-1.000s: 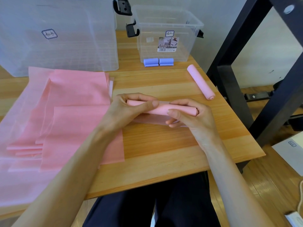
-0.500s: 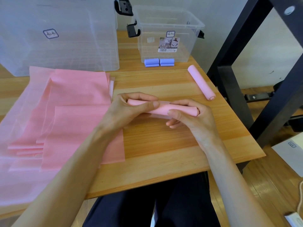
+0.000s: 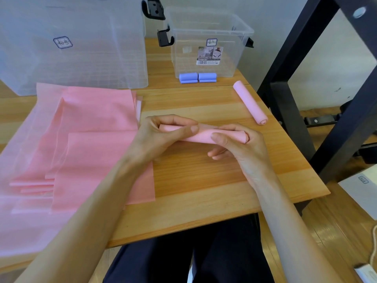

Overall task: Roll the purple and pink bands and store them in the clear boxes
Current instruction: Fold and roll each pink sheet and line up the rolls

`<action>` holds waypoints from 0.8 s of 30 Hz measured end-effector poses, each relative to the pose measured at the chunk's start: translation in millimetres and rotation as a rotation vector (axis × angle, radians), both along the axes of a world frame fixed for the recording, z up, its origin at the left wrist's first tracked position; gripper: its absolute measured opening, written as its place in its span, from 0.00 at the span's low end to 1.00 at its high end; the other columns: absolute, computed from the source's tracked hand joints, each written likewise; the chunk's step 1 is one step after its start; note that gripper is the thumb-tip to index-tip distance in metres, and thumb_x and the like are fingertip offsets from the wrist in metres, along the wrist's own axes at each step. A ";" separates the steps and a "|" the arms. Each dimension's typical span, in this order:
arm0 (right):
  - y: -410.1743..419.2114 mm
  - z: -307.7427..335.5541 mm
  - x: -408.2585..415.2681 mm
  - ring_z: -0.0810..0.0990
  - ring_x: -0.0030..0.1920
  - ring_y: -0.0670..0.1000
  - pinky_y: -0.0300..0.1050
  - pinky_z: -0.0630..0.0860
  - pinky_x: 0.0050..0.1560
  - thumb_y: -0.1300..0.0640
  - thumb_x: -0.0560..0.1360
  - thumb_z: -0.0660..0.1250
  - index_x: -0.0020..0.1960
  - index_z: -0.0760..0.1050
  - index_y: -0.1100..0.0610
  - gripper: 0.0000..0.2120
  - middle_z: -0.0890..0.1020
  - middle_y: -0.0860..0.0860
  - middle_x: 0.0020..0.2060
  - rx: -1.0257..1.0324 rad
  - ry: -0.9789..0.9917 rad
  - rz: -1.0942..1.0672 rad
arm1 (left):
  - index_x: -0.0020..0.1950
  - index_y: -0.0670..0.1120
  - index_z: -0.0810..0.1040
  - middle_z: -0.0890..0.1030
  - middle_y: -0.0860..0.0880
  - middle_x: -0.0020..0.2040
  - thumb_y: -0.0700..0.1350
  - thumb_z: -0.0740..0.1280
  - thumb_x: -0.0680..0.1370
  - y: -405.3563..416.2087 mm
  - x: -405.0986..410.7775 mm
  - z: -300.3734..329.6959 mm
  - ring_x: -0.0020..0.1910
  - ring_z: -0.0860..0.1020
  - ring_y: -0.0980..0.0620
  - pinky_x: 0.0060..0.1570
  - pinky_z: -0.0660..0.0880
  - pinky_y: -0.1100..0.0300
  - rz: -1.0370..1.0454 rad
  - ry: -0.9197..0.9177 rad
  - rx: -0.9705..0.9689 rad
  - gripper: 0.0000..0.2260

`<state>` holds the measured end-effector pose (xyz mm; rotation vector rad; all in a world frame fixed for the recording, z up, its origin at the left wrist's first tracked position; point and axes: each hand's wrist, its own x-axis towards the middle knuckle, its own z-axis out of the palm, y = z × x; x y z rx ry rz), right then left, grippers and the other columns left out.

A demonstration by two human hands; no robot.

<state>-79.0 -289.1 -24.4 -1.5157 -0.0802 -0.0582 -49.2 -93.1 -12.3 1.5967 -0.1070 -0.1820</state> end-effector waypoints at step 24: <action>0.0 -0.8 0.3 0.86 0.35 0.57 0.44 0.83 0.35 0.63 0.70 0.75 0.52 0.82 0.62 0.11 0.86 0.57 0.41 -0.013 -0.018 0.013 | 0.47 0.47 0.86 0.87 0.52 0.46 0.49 0.76 0.67 1.5 1.0 -2.8 0.46 0.83 0.58 0.47 0.77 0.68 -0.011 -0.034 0.031 0.11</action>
